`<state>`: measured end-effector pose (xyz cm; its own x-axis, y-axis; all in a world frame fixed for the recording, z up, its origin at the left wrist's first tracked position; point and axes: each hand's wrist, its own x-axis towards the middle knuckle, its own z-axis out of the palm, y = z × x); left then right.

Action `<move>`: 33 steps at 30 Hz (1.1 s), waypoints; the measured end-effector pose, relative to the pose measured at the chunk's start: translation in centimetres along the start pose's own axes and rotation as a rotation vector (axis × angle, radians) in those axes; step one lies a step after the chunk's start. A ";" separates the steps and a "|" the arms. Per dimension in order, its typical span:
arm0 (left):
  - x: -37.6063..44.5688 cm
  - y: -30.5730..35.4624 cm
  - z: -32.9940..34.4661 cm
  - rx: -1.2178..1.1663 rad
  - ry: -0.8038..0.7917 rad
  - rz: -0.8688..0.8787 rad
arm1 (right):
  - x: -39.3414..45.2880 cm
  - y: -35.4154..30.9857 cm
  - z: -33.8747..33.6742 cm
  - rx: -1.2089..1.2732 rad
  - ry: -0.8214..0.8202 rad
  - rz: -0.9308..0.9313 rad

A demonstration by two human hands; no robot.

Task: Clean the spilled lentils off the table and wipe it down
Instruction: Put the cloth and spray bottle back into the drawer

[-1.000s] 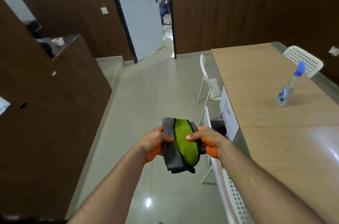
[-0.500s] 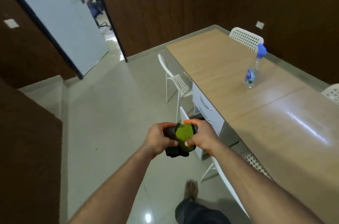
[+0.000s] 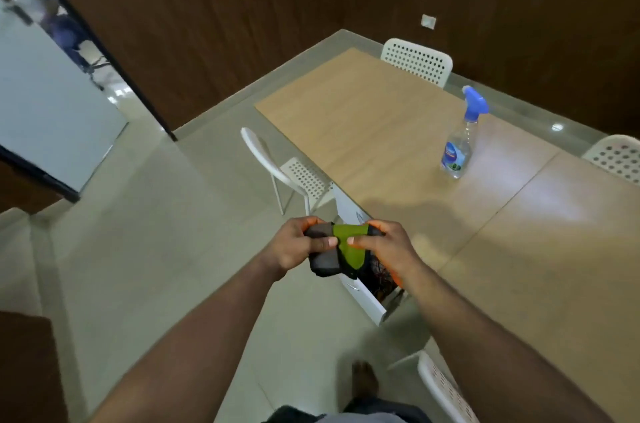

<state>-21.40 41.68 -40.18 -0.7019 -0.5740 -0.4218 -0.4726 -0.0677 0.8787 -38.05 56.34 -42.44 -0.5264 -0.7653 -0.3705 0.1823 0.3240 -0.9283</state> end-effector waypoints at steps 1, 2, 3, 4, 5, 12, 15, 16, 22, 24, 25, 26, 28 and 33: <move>1.1 0.2 -0.1 -0.070 -0.012 0.004 | 0.6 -0.4 0.0 0.099 0.019 0.026; 2.8 0.7 -0.3 -0.114 -0.020 0.006 | 1.5 -0.9 0.0 0.209 0.039 0.052; 3.9 0.9 -0.3 -0.172 -0.028 -0.004 | 2.0 -1.2 -0.1 0.317 0.036 0.081; 5.2 0.9 -0.4 -0.206 -0.037 -0.023 | 2.4 -1.4 0.0 0.393 0.019 0.107; 7.1 0.8 -0.6 -0.218 -0.062 -0.034 | 3.3 -1.2 0.1 0.450 0.014 0.127; 16.6 -0.9 -1.9 0.117 -0.306 0.011 | 8.8 3.0 2.4 0.513 0.262 0.336; 19.3 -2.1 -2.6 0.171 -0.424 0.003 | 9.7 4.2 4.2 0.596 0.358 0.383; 20.7 -2.5 -3.1 0.205 -0.462 -0.003 | 10.4 4.4 5.2 0.612 0.413 0.393; 26.9 -5.6 -3.7 0.602 -0.586 0.152 | 12.2 6.7 7.7 0.644 0.743 0.437; 28.7 -6.5 -2.7 0.836 -0.694 0.287 | 12.1 8.0 7.6 0.619 0.815 0.467; 29.7 -7.2 -2.1 0.923 -0.748 0.330 | 12.1 8.9 7.5 0.614 0.843 0.484; 30.4 -7.6 -1.3 0.989 -0.794 0.359 | 12.1 9.4 7.3 0.609 0.859 0.494; 31.8 -8.8 0.6 1.107 -0.843 0.456 | 12.1 10.3 6.9 0.616 0.878 0.500; 33.1 -11.2 3.3 1.333 -0.868 0.655 | 12.4 12.0 6.2 0.643 0.911 0.497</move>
<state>-41.12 26.13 -64.75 -0.7917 0.3783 -0.4798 0.2211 0.9094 0.3522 -37.22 47.32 -58.36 -0.6250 0.1175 -0.7717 0.7710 -0.0620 -0.6338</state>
